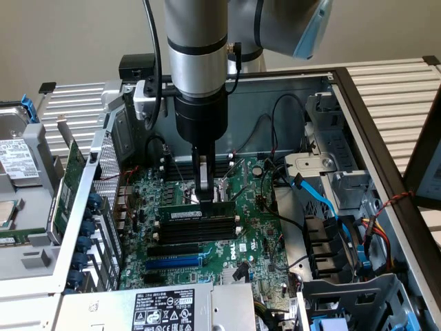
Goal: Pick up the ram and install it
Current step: 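Insert the ram into the slot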
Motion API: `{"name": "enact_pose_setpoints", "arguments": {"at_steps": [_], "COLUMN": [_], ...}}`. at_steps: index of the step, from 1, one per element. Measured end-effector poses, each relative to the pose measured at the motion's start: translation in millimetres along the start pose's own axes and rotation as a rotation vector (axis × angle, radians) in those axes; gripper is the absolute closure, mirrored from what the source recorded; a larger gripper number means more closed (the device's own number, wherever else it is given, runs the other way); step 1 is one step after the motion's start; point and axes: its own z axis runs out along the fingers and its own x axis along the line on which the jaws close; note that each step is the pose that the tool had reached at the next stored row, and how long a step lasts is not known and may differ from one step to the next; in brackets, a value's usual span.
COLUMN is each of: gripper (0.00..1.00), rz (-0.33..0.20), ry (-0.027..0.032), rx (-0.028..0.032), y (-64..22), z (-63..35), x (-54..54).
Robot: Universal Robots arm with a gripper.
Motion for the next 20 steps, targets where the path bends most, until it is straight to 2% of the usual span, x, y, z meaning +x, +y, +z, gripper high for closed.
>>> {"name": "enact_pose_setpoints", "arguments": {"at_steps": [20], "gripper": [0.88], "rz": [-0.001], "ry": [0.0001], "rx": [-0.0022], "y": [-0.4], "z": [4.7], "x": [7.1]}}
